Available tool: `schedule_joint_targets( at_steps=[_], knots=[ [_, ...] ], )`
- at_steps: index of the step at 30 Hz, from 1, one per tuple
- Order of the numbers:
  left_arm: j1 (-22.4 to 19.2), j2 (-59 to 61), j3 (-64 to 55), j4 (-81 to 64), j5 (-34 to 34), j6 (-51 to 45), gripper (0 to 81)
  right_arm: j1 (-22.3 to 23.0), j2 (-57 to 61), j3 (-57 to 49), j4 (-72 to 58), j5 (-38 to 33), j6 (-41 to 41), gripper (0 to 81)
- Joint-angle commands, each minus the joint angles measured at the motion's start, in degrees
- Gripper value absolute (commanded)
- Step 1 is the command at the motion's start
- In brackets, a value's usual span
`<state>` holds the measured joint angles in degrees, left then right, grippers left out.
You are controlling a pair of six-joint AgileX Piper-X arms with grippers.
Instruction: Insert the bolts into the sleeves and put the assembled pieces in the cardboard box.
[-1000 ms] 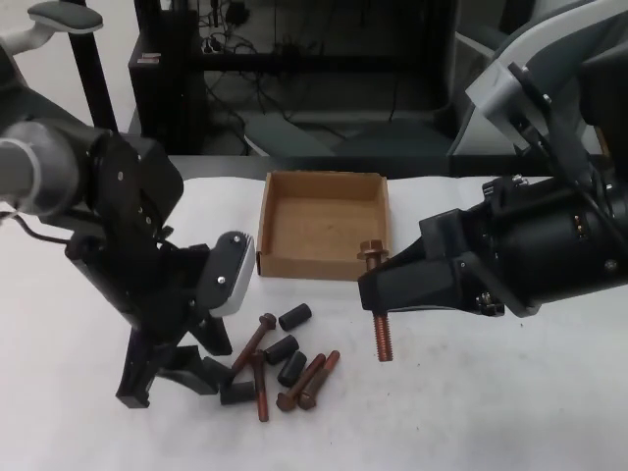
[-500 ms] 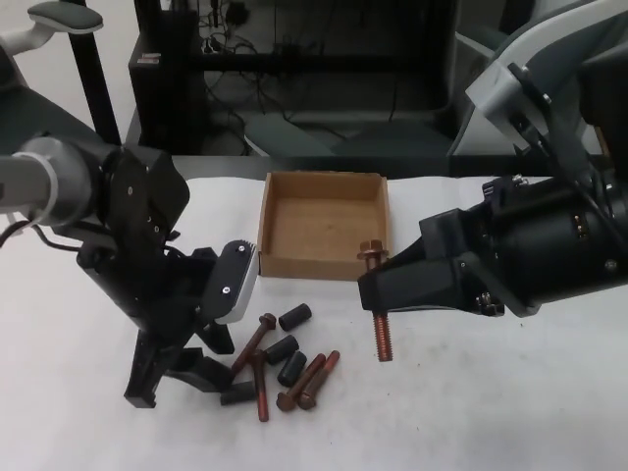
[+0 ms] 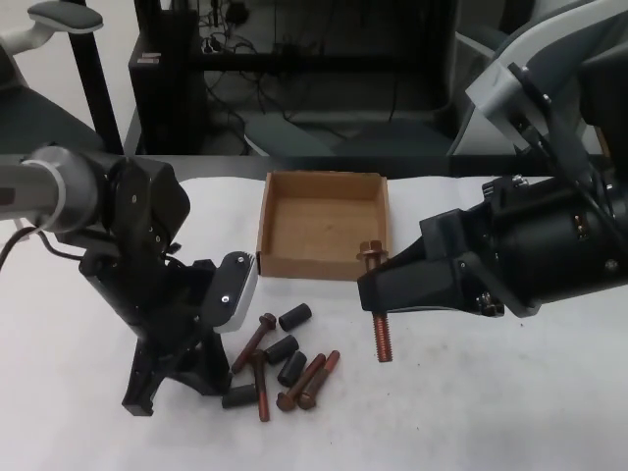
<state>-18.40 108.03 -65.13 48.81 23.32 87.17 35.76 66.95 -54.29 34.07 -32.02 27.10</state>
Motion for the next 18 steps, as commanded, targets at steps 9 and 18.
schedule_joint_targets(
  at_steps=[9, 18],
  knots=[
    [-0.45, -0.71, -0.51, 4.75, -5.70, -2.11, 1.4, -0.15, -0.66, 0.10, -0.05, -0.46, -1.75, 0.6],
    [-0.45, -11.01, -0.51, 9.91, -5.11, -11.87, 1.7, -2.09, -0.95, 0.10, -0.05, -0.46, -1.74, 0.6]
  ],
)
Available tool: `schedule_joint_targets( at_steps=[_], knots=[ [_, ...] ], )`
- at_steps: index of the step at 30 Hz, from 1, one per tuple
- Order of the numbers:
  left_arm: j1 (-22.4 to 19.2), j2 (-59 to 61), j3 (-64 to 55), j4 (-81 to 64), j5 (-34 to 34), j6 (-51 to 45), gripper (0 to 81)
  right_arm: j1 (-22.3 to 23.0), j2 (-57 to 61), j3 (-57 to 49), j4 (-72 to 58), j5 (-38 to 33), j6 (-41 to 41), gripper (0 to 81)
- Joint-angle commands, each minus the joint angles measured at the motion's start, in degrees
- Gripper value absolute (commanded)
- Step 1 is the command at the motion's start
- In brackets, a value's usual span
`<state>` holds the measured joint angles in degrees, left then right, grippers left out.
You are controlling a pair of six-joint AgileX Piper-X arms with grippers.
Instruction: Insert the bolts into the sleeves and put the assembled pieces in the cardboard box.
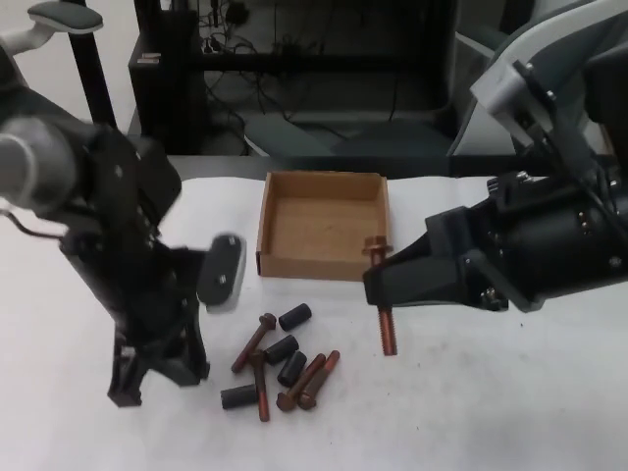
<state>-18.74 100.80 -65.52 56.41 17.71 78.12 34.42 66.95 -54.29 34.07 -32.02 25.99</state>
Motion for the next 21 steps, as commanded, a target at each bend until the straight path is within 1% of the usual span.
schedule_joint_targets(
  at_steps=[1, 4, 6, 8, 12, 17, 21],
  knots=[
    [-0.35, -5.21, -0.12, 3.35, 1.70, -4.47, 1.7, -0.92, -1.18, 0.10, -0.05, -0.46, -0.62, 0.6],
    [-0.85, -9.21, -0.12, 5.12, 2.05, -10.78, 1.7, -1.39, -1.89, 0.10, -0.37, -0.31, -0.62, 0.6],
    [-1.38, -12.58, -0.12, 5.28, 2.72, -16.61, 1.7, -1.37, -2.30, 0.10, -0.56, 0.07, -0.62, 0.6],
    [-2.16, -16.38, -0.01, 5.28, 5.00, -21.48, 1.7, -1.37, -2.69, 0.10, -0.55, 0.61, -0.62, 0.6],
    [-4.65, -24.44, 1.23, 4.21, 5.95, -29.72, 1.7, -1.37, -2.91, 0.10, -0.95, 2.49, -0.39, 0.6],
    [-7.69, -35.96, 9.21, -2.31, 6.84, -43.56, 1.7, -1.37, -2.91, 0.10, -3.76, 5.30, 0.07, 0.6],
    [-8.81, -44.72, 18.62, -11.27, 8.49, -54.28, 1.7, -1.37, -2.91, 0.10, -6.10, 7.83, 0.77, 0.6]
  ],
)
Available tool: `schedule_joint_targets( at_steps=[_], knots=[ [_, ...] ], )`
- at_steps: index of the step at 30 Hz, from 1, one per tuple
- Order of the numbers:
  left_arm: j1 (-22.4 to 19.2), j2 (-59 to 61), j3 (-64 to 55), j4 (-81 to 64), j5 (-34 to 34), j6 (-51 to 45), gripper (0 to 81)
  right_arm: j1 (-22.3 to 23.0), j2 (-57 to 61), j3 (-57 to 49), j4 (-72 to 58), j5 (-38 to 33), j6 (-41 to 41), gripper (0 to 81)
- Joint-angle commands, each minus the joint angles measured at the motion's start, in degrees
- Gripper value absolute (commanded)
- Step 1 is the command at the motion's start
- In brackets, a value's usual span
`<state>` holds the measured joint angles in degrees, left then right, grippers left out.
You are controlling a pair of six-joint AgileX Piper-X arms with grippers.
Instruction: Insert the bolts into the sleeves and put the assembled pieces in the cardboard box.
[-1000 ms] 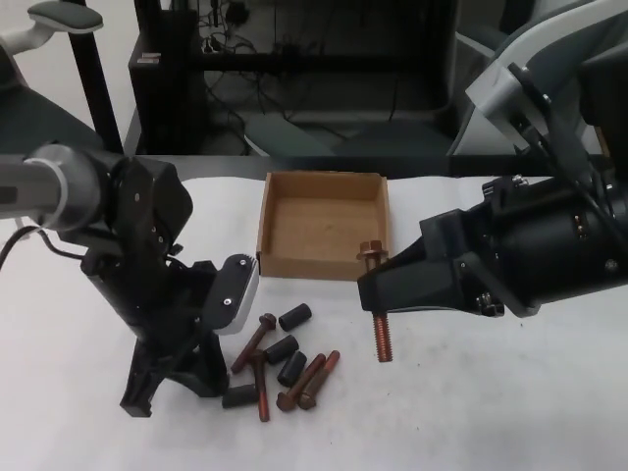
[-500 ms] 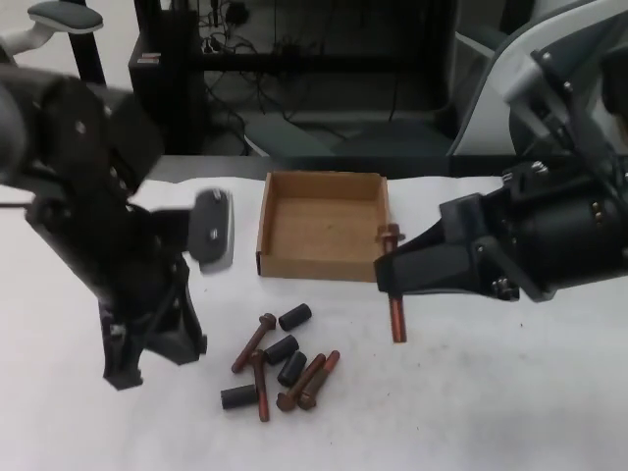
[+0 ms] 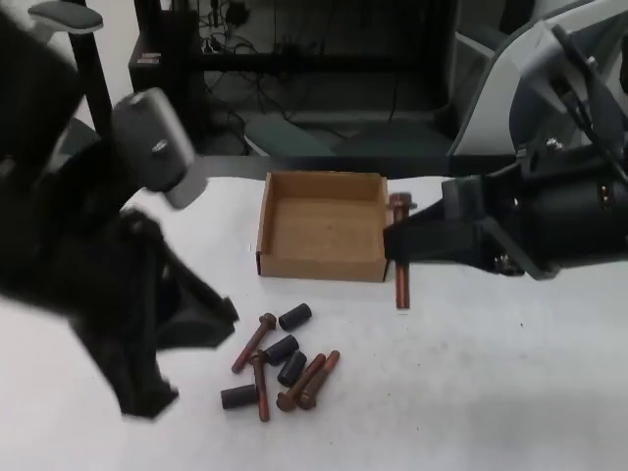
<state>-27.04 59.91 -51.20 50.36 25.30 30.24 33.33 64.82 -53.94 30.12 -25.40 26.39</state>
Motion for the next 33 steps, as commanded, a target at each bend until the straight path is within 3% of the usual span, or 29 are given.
schedule_joint_targets(
  at_steps=[1, 5, 10, 16, 23, 33],
  knots=[
    [-0.49, -5.71, 6.24, -7.61, 1.11, -8.78, 1.7, -0.28, -0.77, -0.25, -2.65, 1.61, 0.36, 0.6],
    [-0.37, -9.47, 14.81, -22.24, 3.54, -21.04, 1.7, -0.18, -0.39, -0.25, -4.64, 4.31, 0.36, 0.6],
    [-0.37, -7.04, 20.70, -38.90, 3.51, -29.16, 1.7, -0.18, 2.72, -0.25, -13.34, 5.16, 2.79, 0.6],
    [-0.20, -0.60, 20.81, -47.58, 3.45, -30.24, 1.7, -0.18, 10.25, -0.25, -24.61, 4.74, 6.64, 0.6],
    [-0.20, 6.21, 20.62, -61.67, 3.11, -38.88, 1.7, -0.18, 16.78, -0.25, -35.78, 3.42, 13.66, 0.6],
    [-0.20, 7.98, 20.64, -67.73, 1.48, -42.07, 1.7, -0.18, 17.20, -0.25, -38.35, 3.57, 15.73, 0.6]
  ],
)
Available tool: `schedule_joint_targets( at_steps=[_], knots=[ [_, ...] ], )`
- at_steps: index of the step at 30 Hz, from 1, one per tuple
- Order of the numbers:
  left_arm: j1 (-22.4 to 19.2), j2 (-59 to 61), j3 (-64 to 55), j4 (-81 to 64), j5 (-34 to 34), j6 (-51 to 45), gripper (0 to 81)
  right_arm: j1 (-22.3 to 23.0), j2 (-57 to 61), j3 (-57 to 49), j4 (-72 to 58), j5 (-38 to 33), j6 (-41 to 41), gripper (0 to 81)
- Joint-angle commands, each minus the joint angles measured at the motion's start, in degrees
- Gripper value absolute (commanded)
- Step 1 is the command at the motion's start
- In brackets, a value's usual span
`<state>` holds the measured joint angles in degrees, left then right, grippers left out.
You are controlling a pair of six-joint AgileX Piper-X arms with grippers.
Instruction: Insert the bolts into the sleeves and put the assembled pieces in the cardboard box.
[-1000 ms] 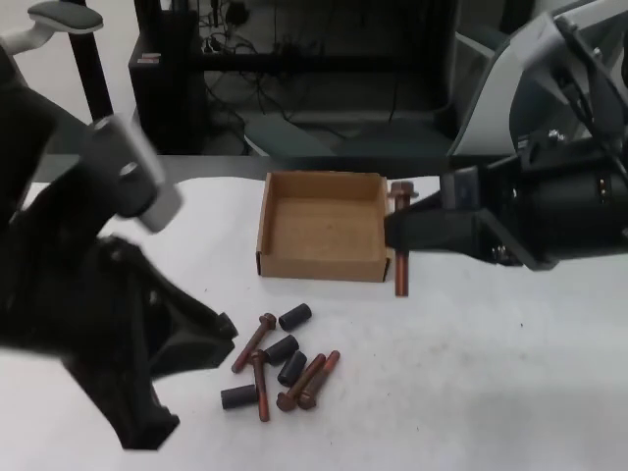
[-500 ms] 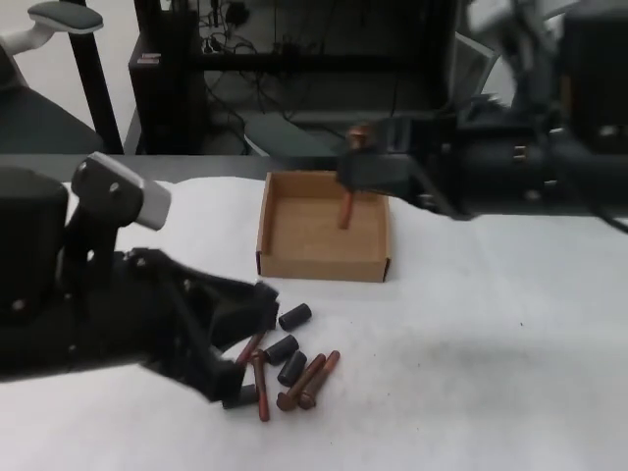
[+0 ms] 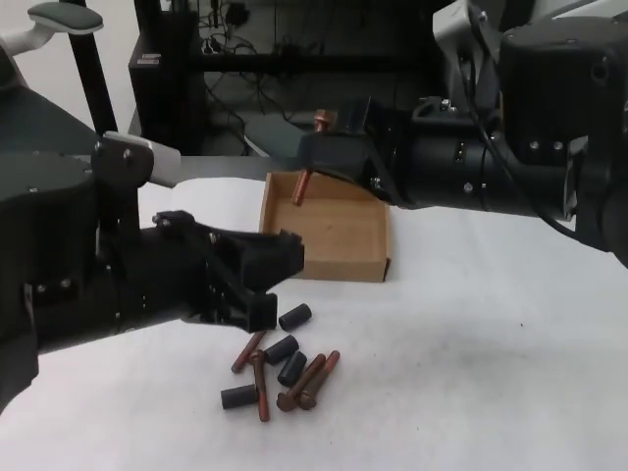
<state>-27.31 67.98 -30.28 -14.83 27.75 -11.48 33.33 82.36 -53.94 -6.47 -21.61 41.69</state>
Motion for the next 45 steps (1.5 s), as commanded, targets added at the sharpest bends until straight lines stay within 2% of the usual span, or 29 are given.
schedule_joint_targets(
  at_steps=[1, 20, 38, 45],
  knots=[
    [0.06, -0.09, -0.29, -2.92, -1.43, -0.79, 1.7, -0.18, -0.33, -0.25, -2.06, -0.23, 0.84, 0.6],
    [0.06, -0.09, -0.29, -5.79, -1.97, -1.83, 1.7, -0.03, -0.33, -0.37, -1.72, -1.88, 0.90, 0.6],
    [0.06, -0.09, -0.29, -7.78, -3.15, -2.62, 1.7, 2.39, -0.33, -0.37, 0.73, -1.88, 0.29, 0.6],
    [0.06, -0.09, -0.29, -9.10, -4.50, -2.62, 1.7, 3.58, -1.59, -0.37, 4.94, -0.97, -3.89, 0.6]
  ],
)
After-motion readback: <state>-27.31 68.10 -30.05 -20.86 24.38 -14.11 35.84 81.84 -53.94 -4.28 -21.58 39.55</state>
